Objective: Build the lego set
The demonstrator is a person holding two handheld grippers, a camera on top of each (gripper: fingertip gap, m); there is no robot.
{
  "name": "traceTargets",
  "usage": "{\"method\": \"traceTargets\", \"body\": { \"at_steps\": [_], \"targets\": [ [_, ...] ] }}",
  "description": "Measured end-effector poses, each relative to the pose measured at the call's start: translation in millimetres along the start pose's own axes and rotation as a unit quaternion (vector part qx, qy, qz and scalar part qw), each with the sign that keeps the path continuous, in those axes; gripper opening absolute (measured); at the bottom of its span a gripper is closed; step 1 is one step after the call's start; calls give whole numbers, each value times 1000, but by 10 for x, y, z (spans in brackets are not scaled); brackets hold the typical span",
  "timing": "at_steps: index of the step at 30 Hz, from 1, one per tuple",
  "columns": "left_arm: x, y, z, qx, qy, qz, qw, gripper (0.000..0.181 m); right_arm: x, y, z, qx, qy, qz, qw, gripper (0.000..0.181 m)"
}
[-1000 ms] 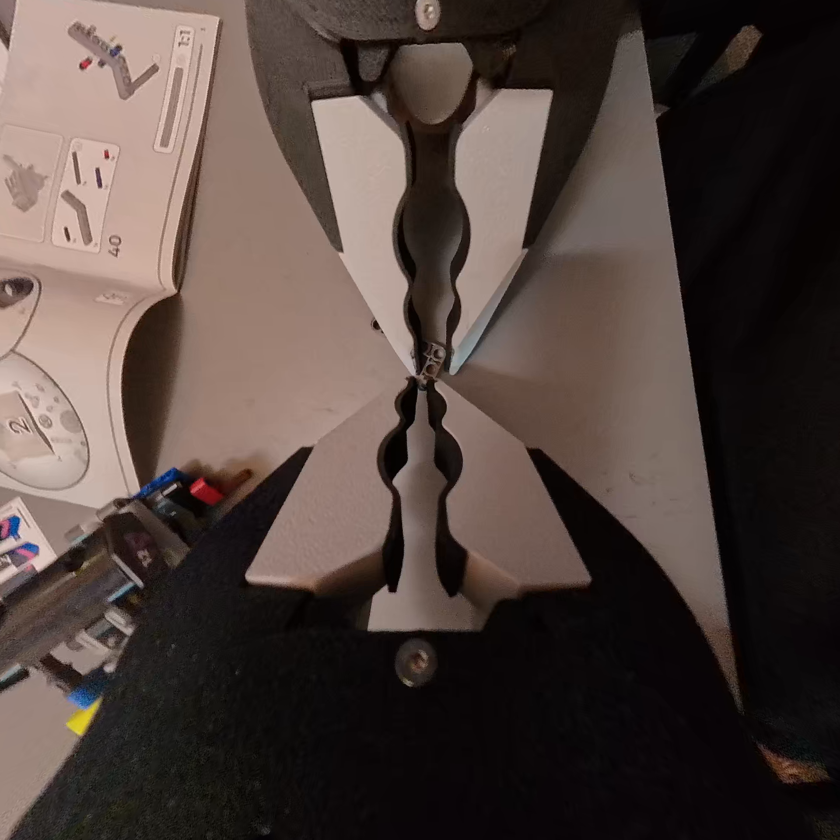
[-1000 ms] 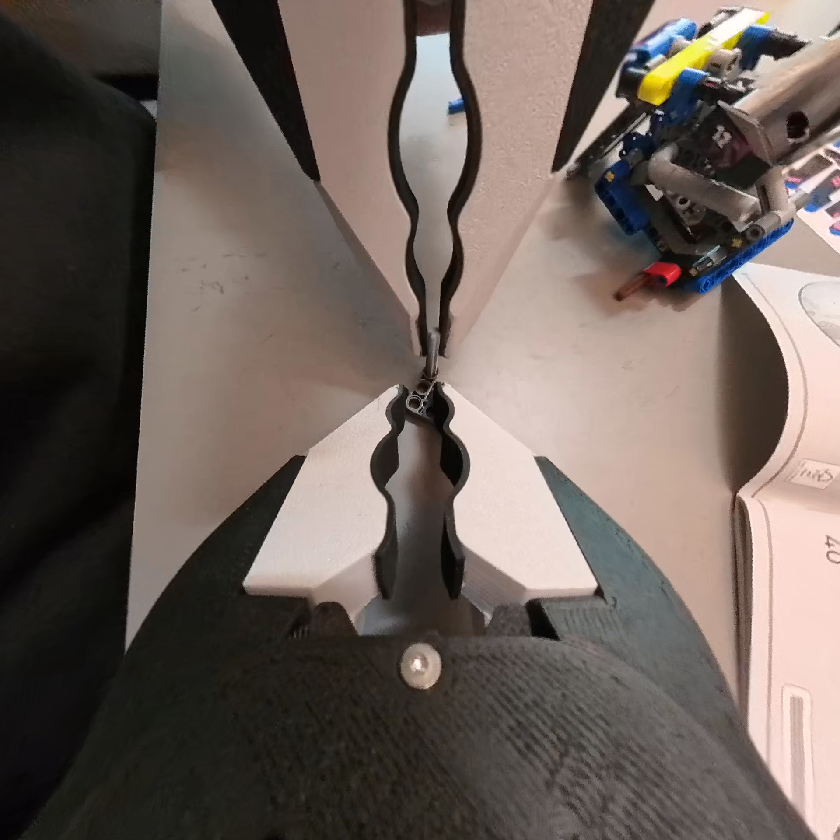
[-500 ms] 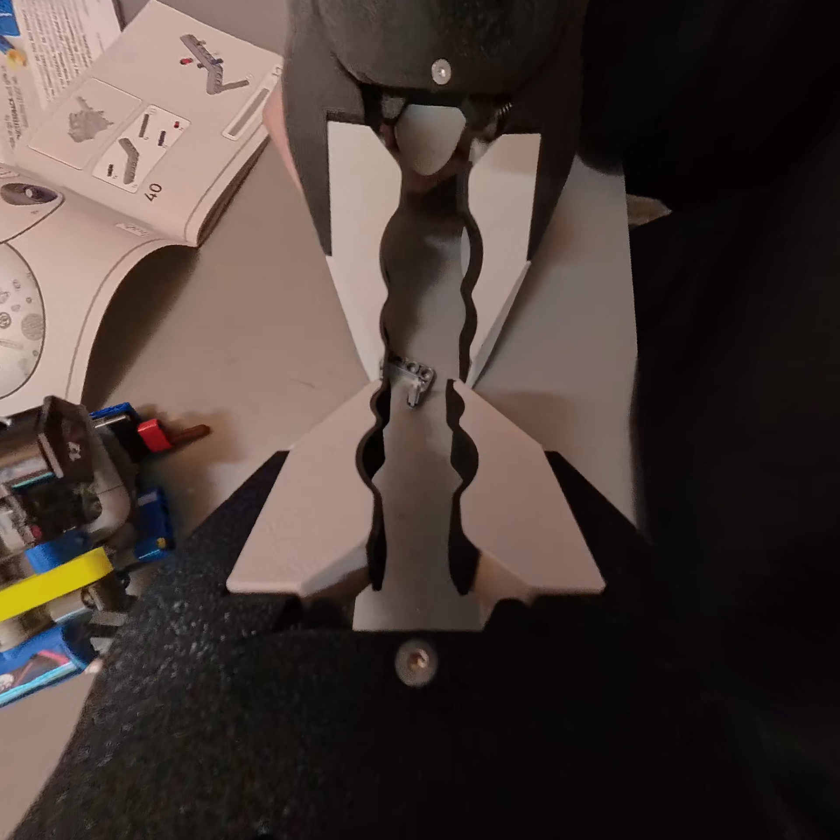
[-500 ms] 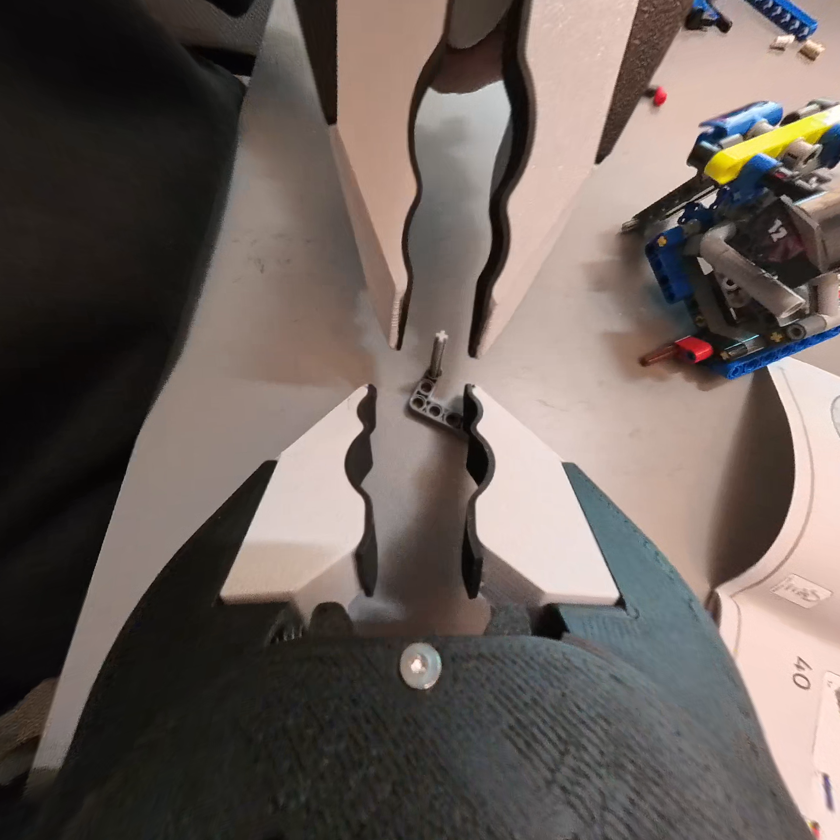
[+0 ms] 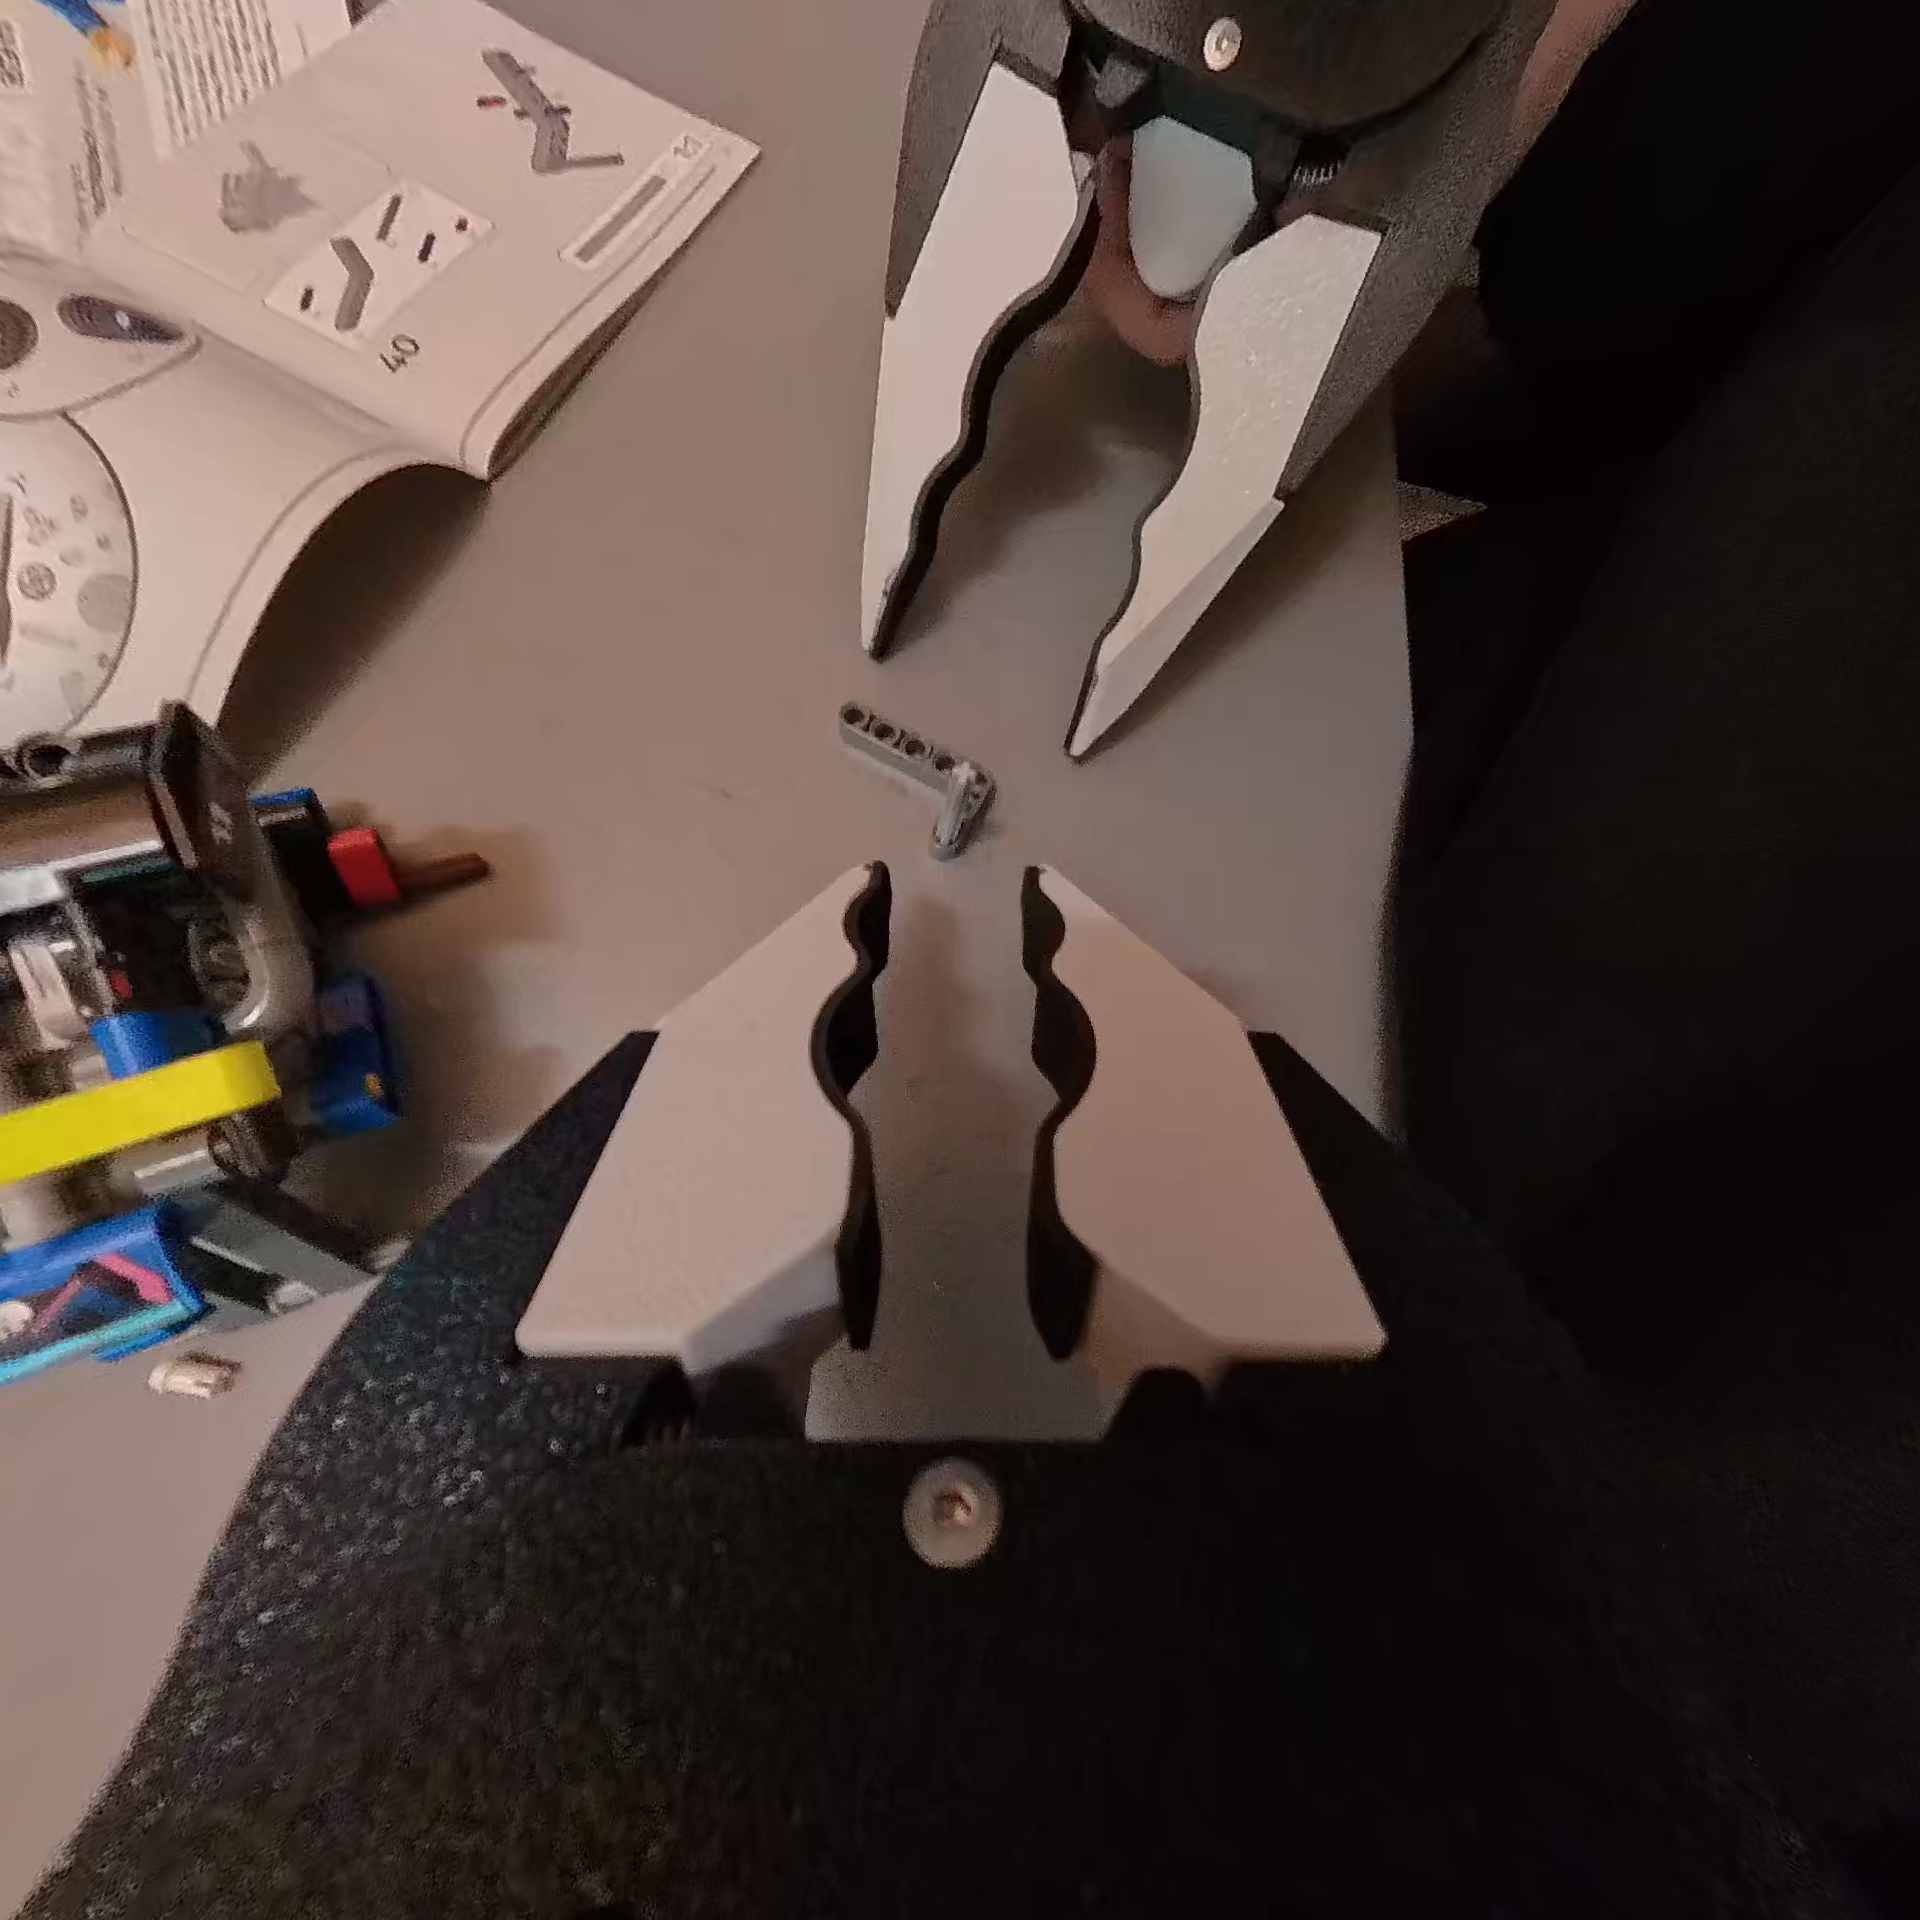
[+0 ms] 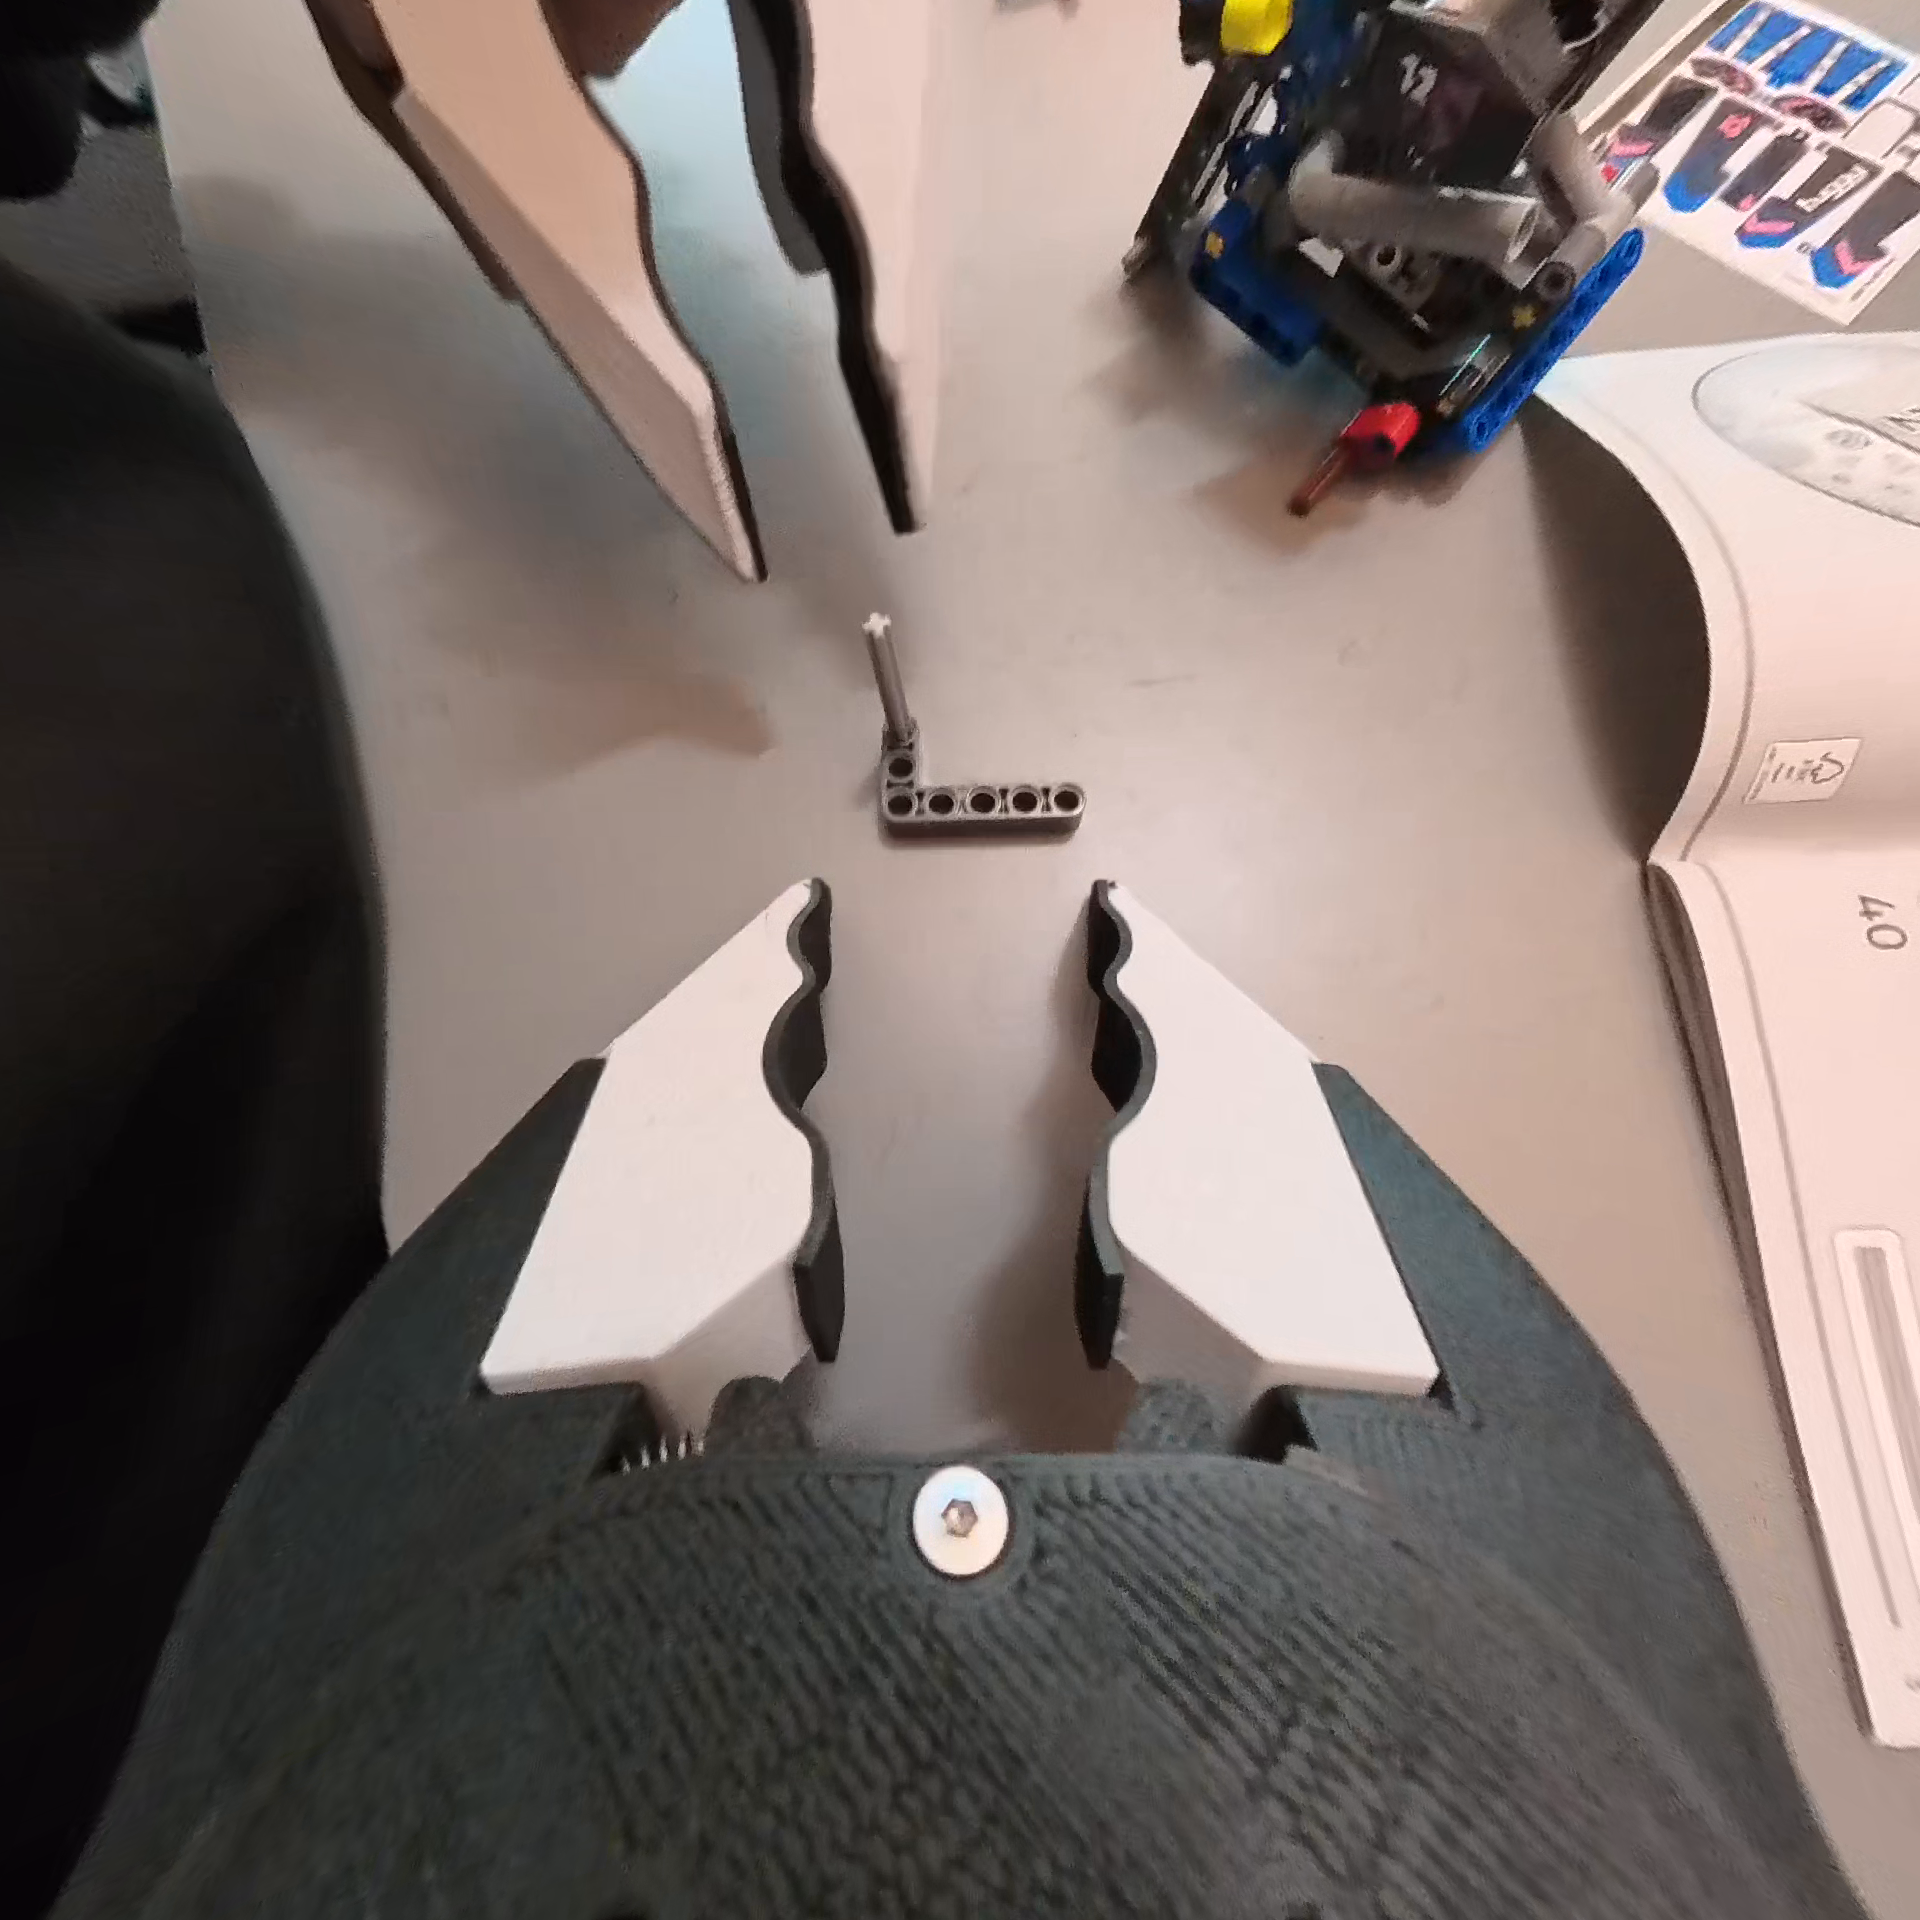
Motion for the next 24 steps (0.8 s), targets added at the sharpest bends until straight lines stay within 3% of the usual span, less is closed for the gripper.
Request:
{"method": "traceTargets", "body": {
  "at_steps": [1,12,21,24],
  "targets": [
    [3,-25,2,-3,0,-1,1000,22,20,13,6,4,1,0,1000,49],
    [-11,-163,81,-26,17,17,999,18,126,117,66,-56,9,-13,998,41],
    [40,-126,13,-41,26,51,998,18,174,149,20,-42,-1,-4,999,47],
    [62,-130,13,-37,22,49,998,18,182,150,16,-44,-2,3,999,40]
  ]
}}
Point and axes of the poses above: each gripper's, where its closed fingertips meet, x out along the fingers, y out of its top, z = x × y across the jaws, the point moved 7 cm from there along -x, back along the fingers, and after that the axes turned 3 degrees about -z, right-handed, at the moved point
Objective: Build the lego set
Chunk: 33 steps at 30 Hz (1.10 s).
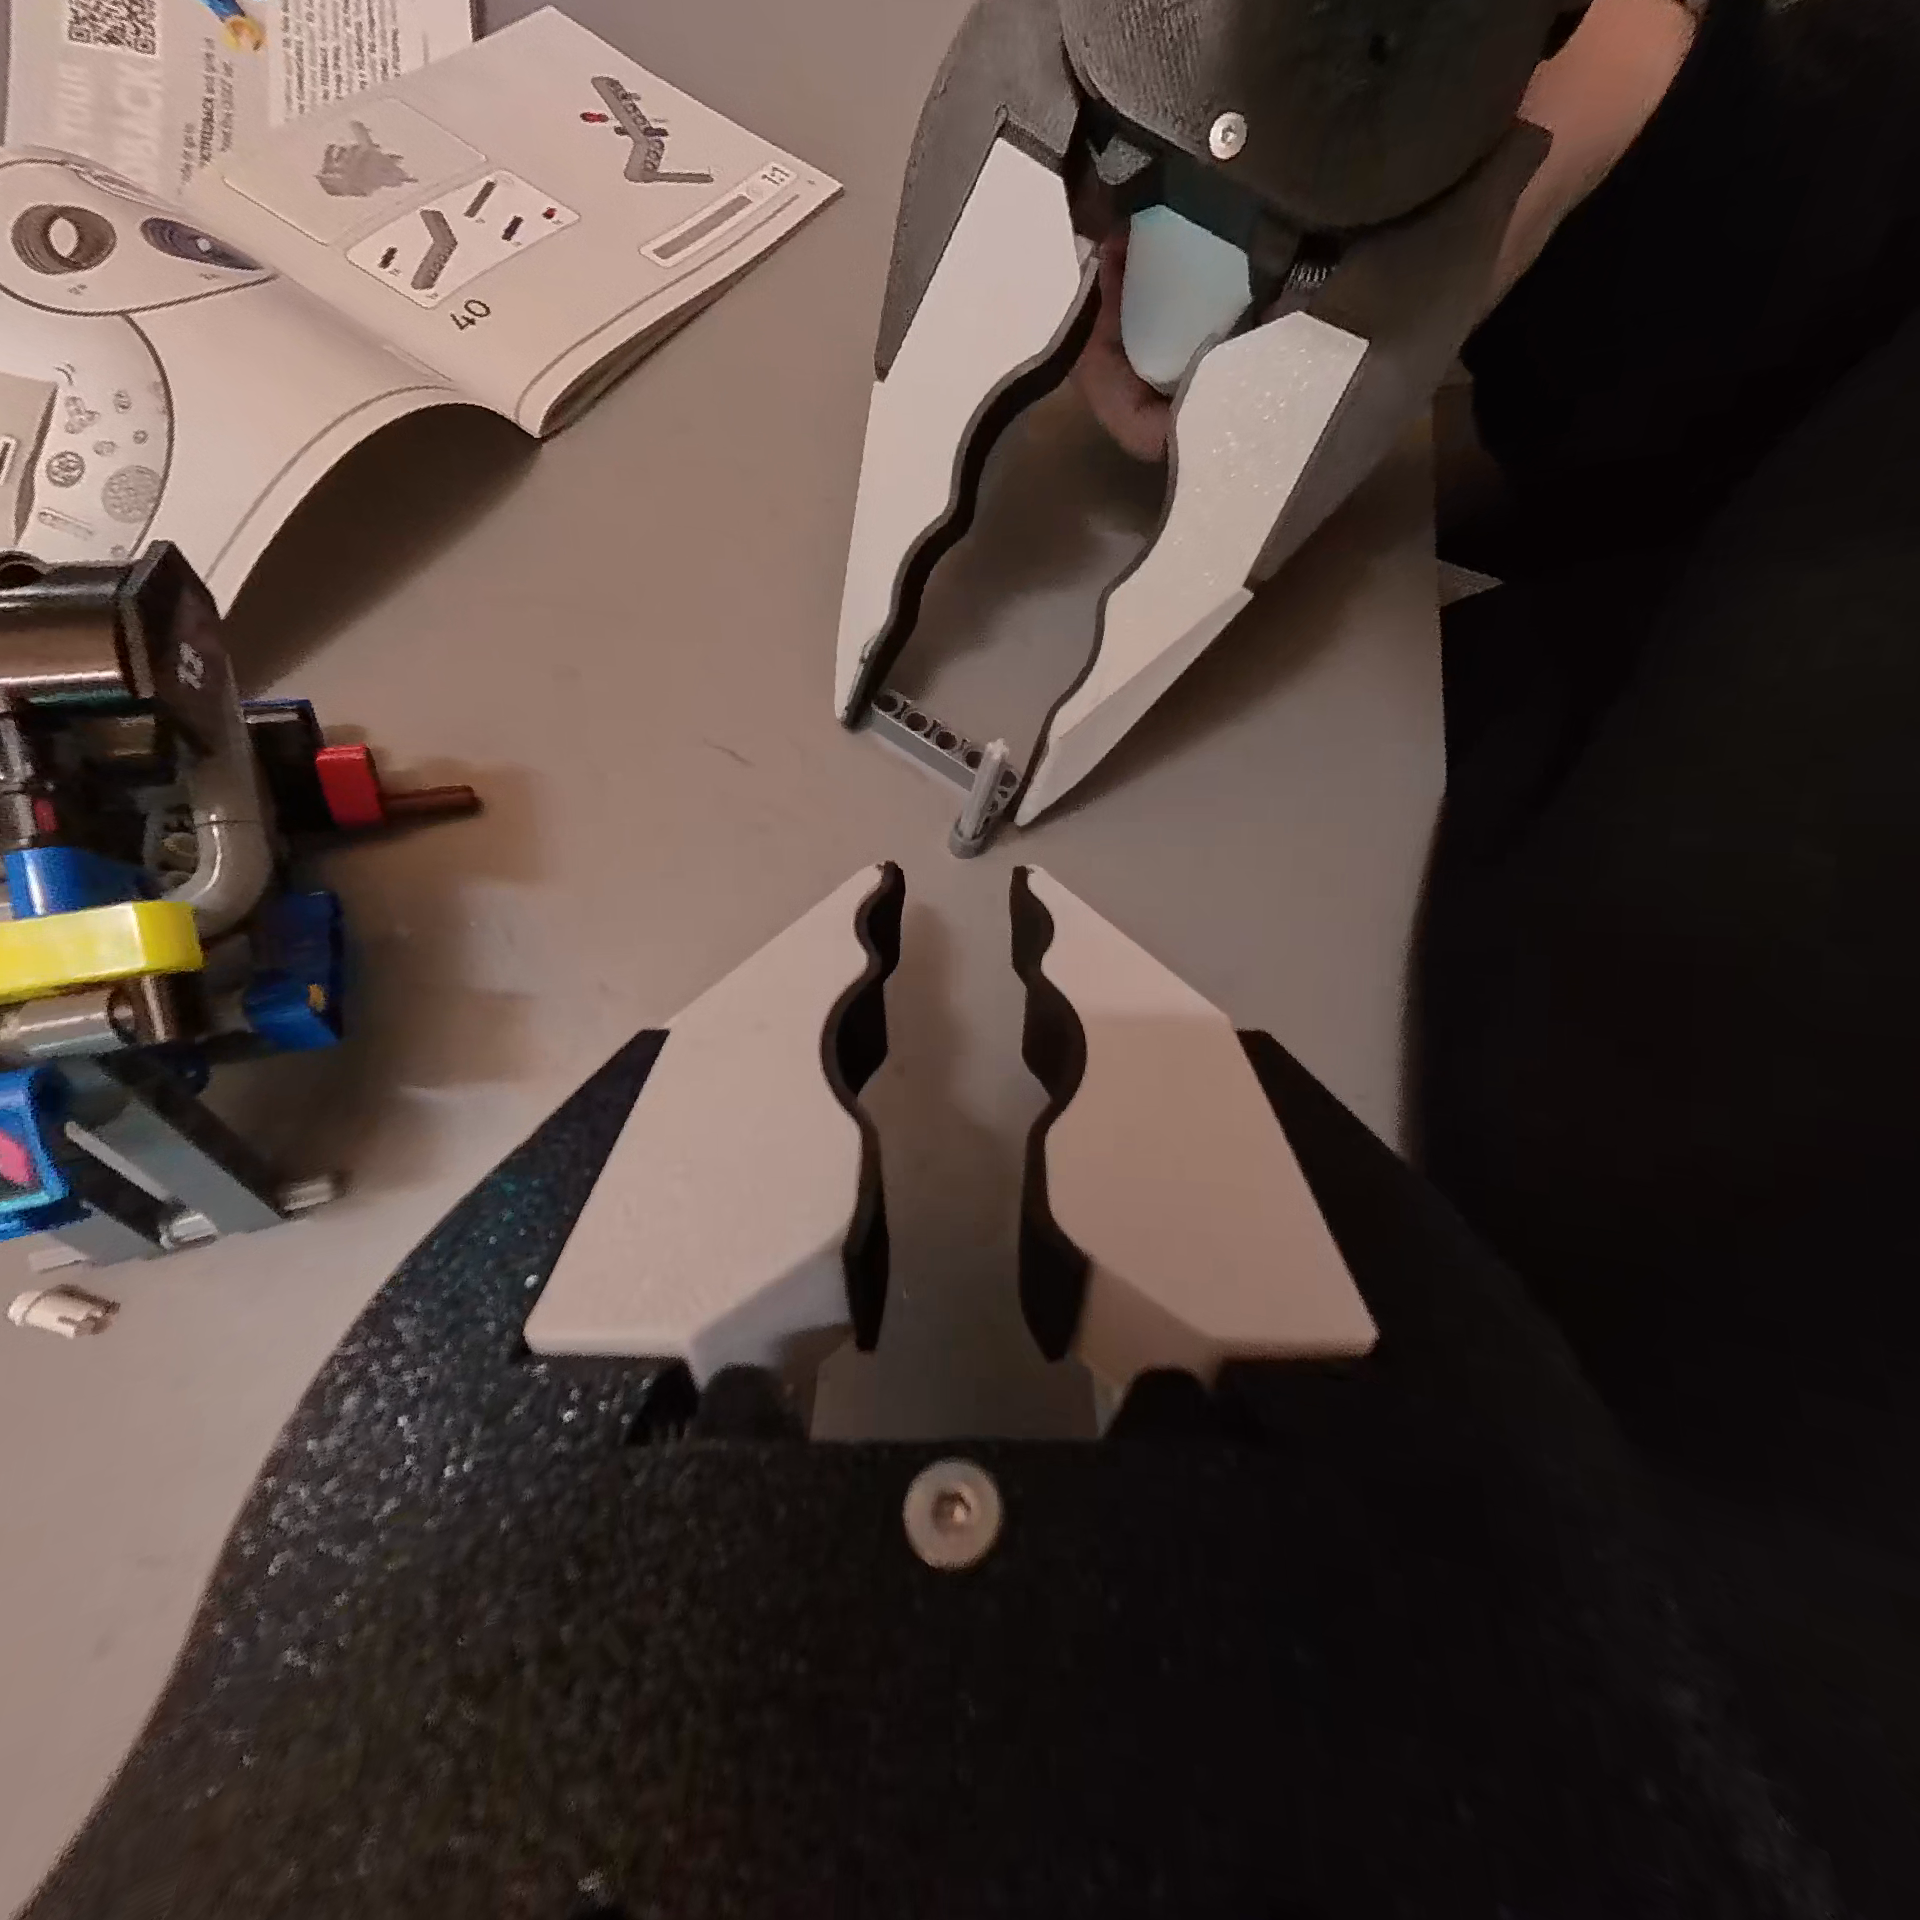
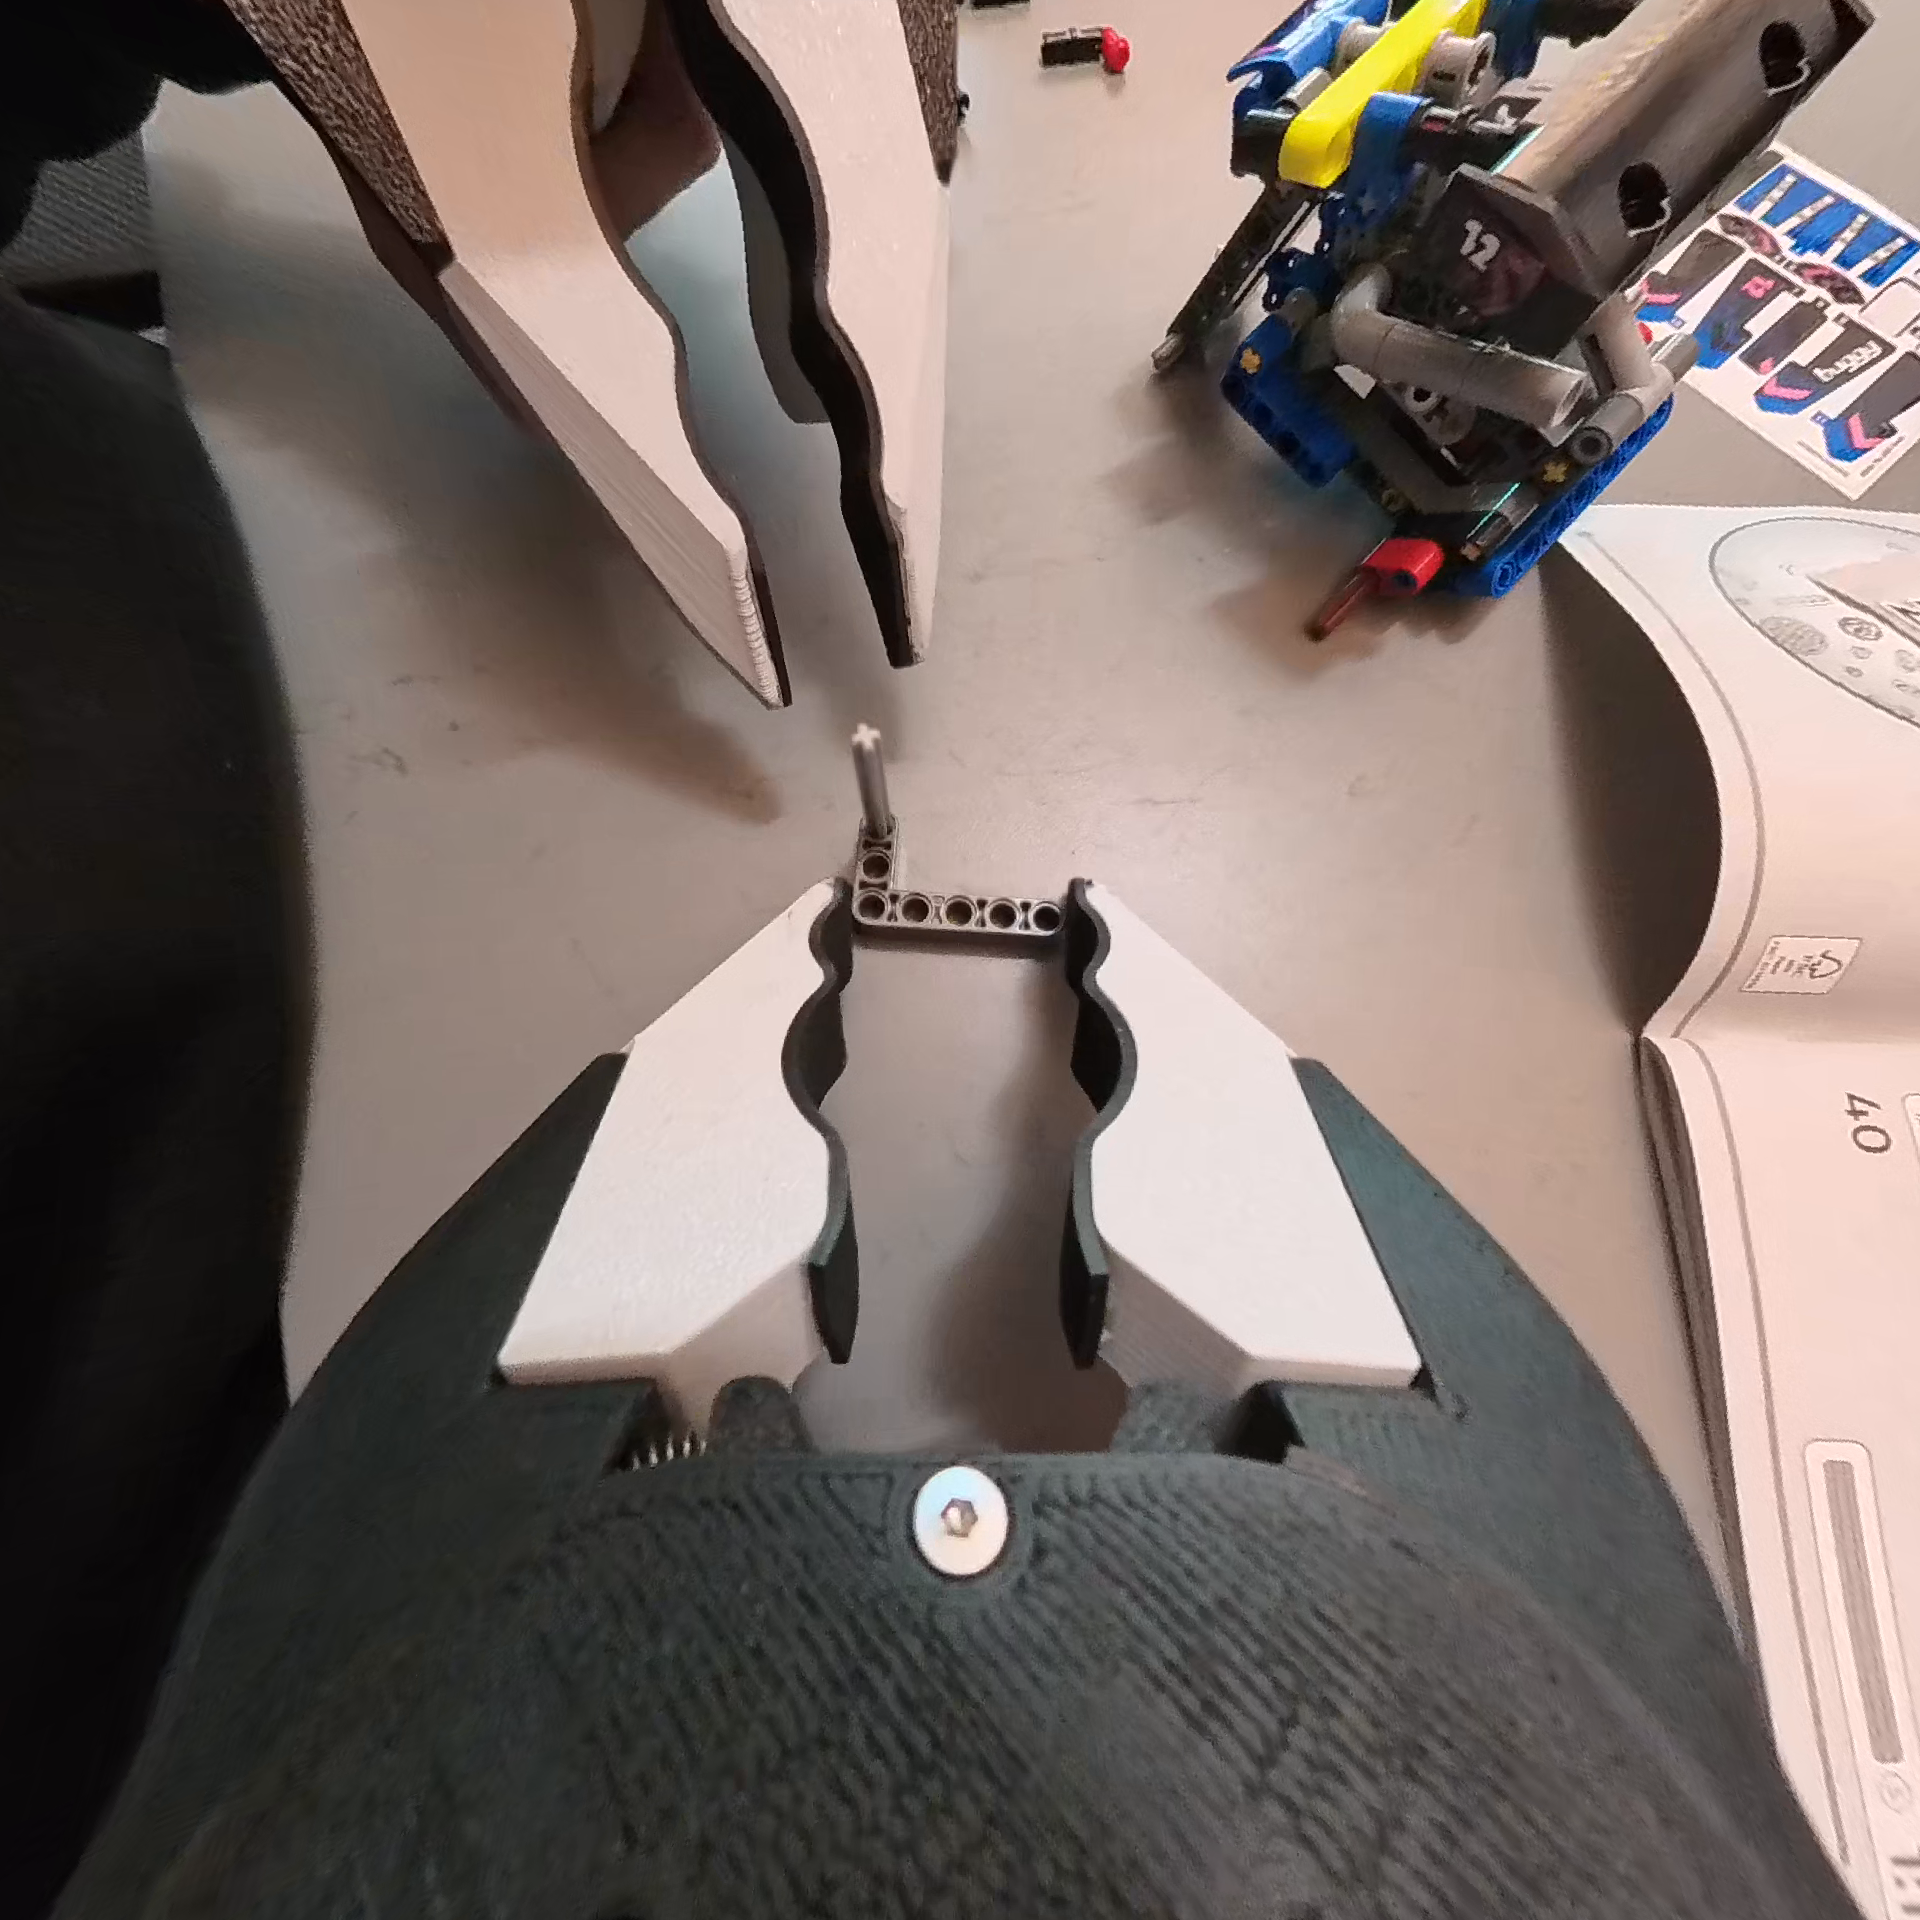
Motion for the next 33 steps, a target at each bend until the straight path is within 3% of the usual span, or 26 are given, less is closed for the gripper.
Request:
{"method": "traceTargets", "body": {
  "at_steps": [11,15,19,22,25,29,33],
  "targets": [
    [-154,-64,-55,-13,18,15,1000,17,68,60,65,-47,49,6,998,40],
    [-507,-190,-197,-25,89,20,995,17,71,63,84,-53,52,7,997,42],
    [-1051,-522,-484,-75,195,9,978,15,70,63,126,-45,32,7,998,56],
    [-1483,-810,-733,-116,275,-16,954,14,66,62,109,-53,32,9,998,60],
    [-1777,-1009,-910,-143,295,-62,942,14,63,59,111,-54,31,9,998,62],
    [-1920,-1136,-1089,-133,298,-139,935,11,62,55,116,-51,32,8,998,63],
    [-1918,-1050,-1311,-56,308,-177,933,12,63,54,118,-48,32,7,998,64]
  ]
}}
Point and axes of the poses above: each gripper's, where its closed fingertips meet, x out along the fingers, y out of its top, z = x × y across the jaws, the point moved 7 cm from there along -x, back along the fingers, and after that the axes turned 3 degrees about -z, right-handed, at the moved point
